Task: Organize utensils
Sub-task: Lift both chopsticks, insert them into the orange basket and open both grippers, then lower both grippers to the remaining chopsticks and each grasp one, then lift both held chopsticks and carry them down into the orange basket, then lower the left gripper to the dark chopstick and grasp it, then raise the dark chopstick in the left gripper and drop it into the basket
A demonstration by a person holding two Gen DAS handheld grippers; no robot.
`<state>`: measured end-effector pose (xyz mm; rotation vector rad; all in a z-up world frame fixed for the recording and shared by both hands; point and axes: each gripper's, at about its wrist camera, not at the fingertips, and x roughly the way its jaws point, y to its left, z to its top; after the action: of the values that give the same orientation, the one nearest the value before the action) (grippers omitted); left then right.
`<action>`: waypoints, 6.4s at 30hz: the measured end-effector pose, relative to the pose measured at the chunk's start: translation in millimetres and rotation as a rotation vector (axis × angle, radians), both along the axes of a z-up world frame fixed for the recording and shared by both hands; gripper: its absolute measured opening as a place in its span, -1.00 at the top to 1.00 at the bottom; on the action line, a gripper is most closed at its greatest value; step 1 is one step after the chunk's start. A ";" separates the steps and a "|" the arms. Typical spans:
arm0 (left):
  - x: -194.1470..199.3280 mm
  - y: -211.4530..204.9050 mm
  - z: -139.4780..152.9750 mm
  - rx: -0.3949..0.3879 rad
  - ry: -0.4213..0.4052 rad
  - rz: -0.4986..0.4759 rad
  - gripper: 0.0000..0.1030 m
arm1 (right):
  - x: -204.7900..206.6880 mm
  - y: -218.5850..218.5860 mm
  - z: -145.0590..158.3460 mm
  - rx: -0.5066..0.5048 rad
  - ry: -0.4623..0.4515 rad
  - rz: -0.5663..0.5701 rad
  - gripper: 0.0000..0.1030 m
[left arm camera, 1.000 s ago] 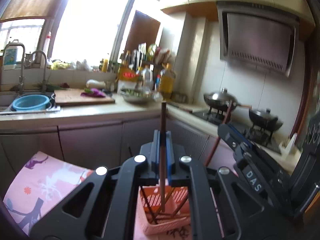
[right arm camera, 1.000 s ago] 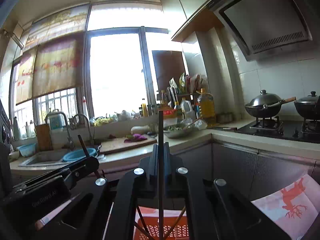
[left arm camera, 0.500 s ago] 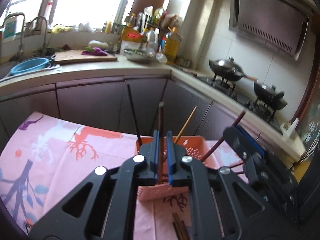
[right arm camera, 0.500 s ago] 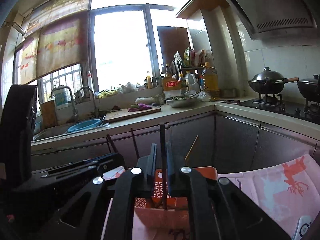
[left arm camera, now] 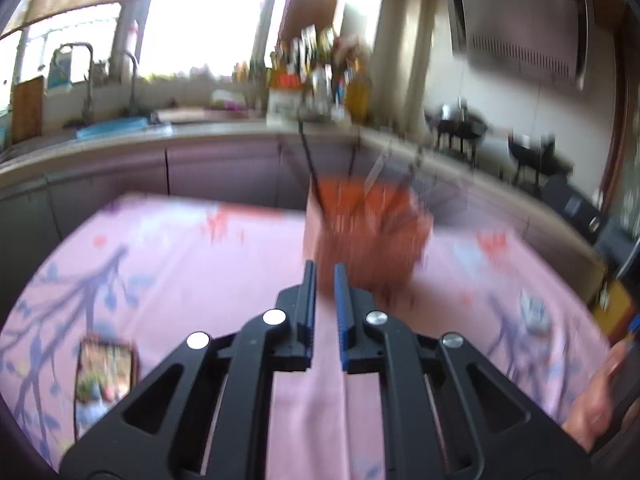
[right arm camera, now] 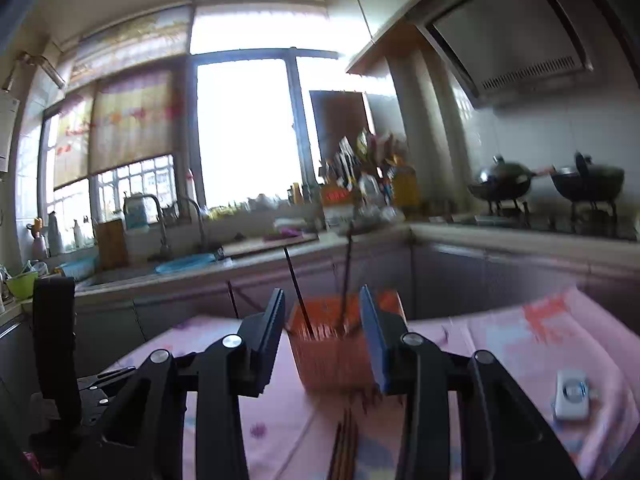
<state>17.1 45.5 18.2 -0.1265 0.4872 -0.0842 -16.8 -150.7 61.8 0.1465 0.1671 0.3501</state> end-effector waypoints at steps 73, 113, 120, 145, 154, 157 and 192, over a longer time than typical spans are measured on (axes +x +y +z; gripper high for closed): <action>35.9 -44.7 -101.6 0.000 0.436 -0.254 0.89 | 31.1 -2.4 -145.1 -0.245 0.632 0.063 1.00; 100.5 -15.8 -84.5 -0.044 0.444 -0.290 0.94 | 139.7 9.7 -124.0 -0.202 0.766 0.215 1.00; 50.9 7.1 1.6 -0.138 0.163 -0.341 0.94 | 87.0 -2.2 -27.5 -0.108 0.420 0.234 1.00; 76.5 26.3 111.6 -0.169 0.036 -0.253 0.94 | 91.4 3.2 112.7 0.005 0.017 0.169 1.00; 107.1 -7.0 -30.6 -0.133 0.477 -0.305 0.70 | 83.3 -32.9 88.7 0.060 0.052 0.143 1.00; 118.2 -30.9 -61.4 -0.038 0.558 -0.311 0.68 | 80.7 -40.8 76.4 0.058 0.076 0.128 1.00; 120.2 -43.9 -31.6 0.098 0.356 -0.280 0.94 | 69.4 -72.5 61.8 0.135 0.089 0.117 1.00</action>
<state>137.3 1.5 -13.4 0.0255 0.8620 -0.3153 52.6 -223.2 123.5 0.2869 0.2402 0.4722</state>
